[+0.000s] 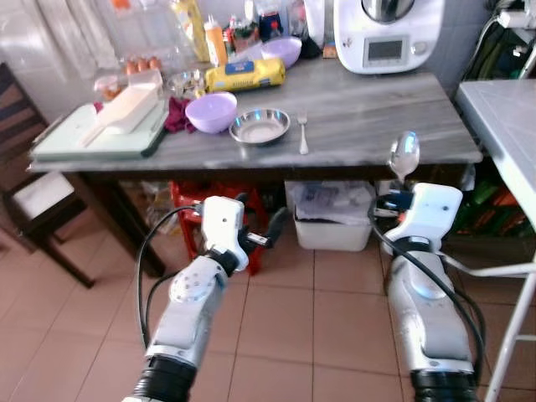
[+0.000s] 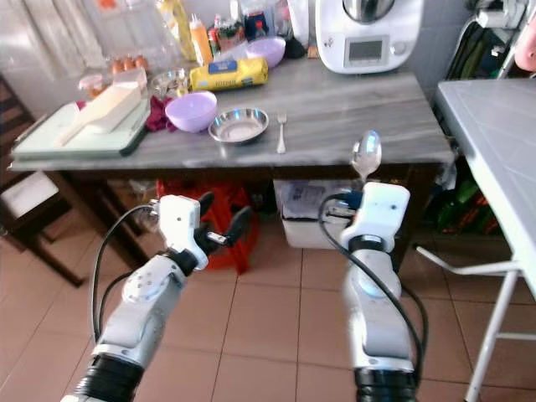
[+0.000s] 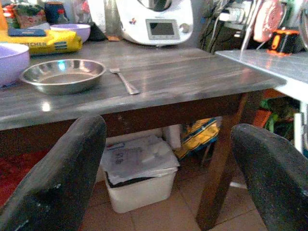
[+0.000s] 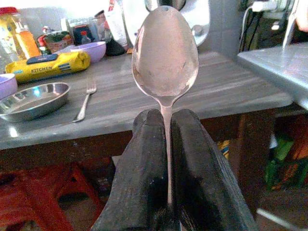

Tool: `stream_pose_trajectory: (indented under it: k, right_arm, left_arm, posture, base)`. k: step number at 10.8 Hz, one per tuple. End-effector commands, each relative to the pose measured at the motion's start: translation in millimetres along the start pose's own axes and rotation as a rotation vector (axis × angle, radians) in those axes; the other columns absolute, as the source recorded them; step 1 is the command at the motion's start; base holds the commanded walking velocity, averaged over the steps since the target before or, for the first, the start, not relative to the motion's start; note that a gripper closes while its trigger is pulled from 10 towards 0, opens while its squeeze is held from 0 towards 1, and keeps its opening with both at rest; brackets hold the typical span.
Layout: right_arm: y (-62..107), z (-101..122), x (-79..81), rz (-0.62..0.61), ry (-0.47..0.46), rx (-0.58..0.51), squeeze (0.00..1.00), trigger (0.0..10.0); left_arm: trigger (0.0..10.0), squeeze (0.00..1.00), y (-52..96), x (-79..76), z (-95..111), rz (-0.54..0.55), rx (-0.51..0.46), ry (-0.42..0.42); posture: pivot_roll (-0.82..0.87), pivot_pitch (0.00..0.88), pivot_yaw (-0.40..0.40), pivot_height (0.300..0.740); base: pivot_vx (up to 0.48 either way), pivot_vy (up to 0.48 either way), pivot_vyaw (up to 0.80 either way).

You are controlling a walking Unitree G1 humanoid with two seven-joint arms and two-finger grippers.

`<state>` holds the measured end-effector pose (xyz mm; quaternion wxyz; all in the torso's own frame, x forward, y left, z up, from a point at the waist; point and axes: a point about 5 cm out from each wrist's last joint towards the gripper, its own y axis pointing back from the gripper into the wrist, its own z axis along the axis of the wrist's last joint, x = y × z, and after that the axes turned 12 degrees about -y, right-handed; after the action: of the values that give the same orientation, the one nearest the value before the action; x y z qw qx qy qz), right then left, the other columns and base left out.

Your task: Setting the table

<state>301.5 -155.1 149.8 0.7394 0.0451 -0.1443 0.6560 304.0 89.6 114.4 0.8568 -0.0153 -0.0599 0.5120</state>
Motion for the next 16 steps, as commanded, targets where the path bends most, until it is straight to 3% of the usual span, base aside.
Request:
stream_pose_trajectory:
  k: [1, 16]
  right_arm:
    - [-1.4, 4.3, 3.1, 0.012, 0.007, -0.02, 0.0, 10.0]
    - [-0.5, 0.1, 4.6, 0.017, 0.02, -0.012, 0.0, 10.0]
  left_arm:
    - [10.0, 0.0, -1.3, 2.6, 3.9, 0.003, -0.007, -0.014]
    - [10.0, 0.0, -0.1, 3.9, 5.0, -0.005, -0.007, -0.023]
  posture:
    - [-0.09, 0.068, 0.121, 0.74]
    - [-0.08, 0.064, 0.128, 0.74]
  base:
    - [0.345, 0.0, -0.56]
    - [0.333, 0.0, 0.0]
